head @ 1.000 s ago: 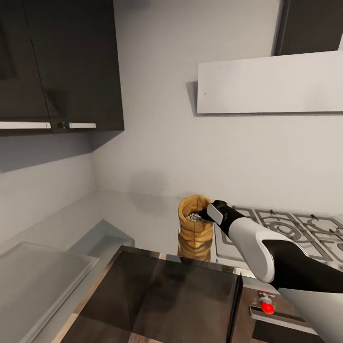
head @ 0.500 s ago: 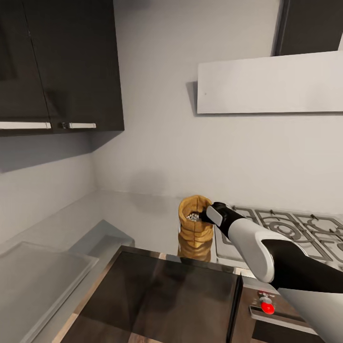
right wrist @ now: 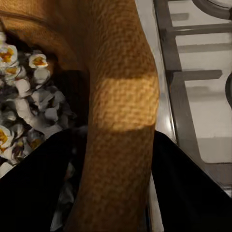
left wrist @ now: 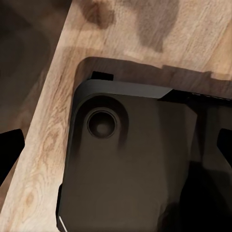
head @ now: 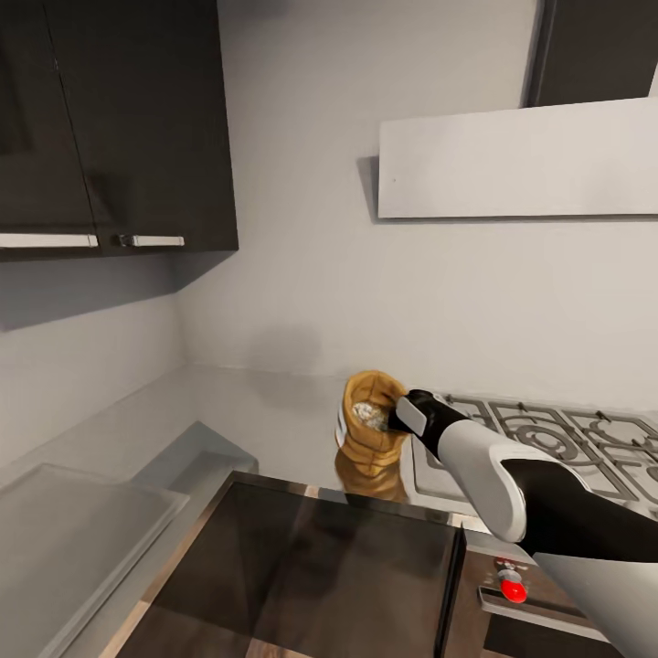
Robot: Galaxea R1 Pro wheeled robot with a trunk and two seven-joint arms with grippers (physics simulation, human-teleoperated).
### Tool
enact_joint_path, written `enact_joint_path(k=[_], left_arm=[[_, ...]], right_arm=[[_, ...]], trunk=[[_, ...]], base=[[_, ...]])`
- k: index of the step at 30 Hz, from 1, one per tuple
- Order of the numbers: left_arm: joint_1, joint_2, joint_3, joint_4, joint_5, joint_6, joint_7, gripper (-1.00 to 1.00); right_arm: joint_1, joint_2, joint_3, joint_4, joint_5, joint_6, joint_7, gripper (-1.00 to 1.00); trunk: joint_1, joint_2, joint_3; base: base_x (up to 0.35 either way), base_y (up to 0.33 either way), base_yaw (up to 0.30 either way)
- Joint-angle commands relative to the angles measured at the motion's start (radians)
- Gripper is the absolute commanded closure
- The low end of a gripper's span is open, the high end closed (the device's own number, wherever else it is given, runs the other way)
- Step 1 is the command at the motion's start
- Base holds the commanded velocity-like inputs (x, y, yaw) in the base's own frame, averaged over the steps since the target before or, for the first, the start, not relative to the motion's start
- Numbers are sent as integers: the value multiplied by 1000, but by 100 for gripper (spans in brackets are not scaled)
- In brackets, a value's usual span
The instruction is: In the kitchen, take the popcorn bag from the countertop, put it into the microwave, and heat it until the popcorn is cooked so the cooked popcorn ends up inside the bag.
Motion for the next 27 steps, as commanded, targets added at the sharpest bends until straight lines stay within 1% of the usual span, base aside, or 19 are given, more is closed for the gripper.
enact_joint_path(k=[1,7,9,11,12,14,15,17,25,27], left_arm=[[-1,-1,3,0,5,-2,-1,-100],[-1,-1,3,1,5,-2,-1,-100],[-1,-1,3,1,6,-2,0,-100],[-1,-1,3,0,5,-2,0,-100],[-1,-1,3,1,6,-2,0,-100],[-1,-1,3,1,6,-2,0,-100],[-1,-1,4,0,5,-2,0,-100],[-1,-1,4,0,5,-2,0,-100],[-1,-1,4,0,5,-2,0,-100],[-1,-1,4,1,5,-2,0,-100]], right_arm=[[0,1,-14,-1,-12,2,-5,100],[0,8,-13,-7,-6,1,-1,100],[0,9,-11,-13,-5,20,-1,100],[0,12,-11,-34,-3,96,-1,100],[0,14,-11,-67,-3,135,-1,100],[0,15,-12,-163,-3,223,-2,100],[0,15,-13,-239,-3,305,-3,100],[0,16,-13,-332,-3,404,-3,100],[0,16,-14,-499,-3,579,-3,100],[0,13,-14,-527,-3,608,-3,100]], trunk=[[0,-1,-2],[0,-1,-2],[0,-1,-2],[0,-1,-2],[0,-1,-2],[0,-1,-2],[0,-1,-2],[0,-1,-2],[0,-1,-2],[0,-1,-2]], base=[[0,0,0],[0,0,0],[0,0,0],[0,0,0],[0,0,0],[0,0,0],[0,0,0],[0,0,0],[0,0,0],[0,0,0]])
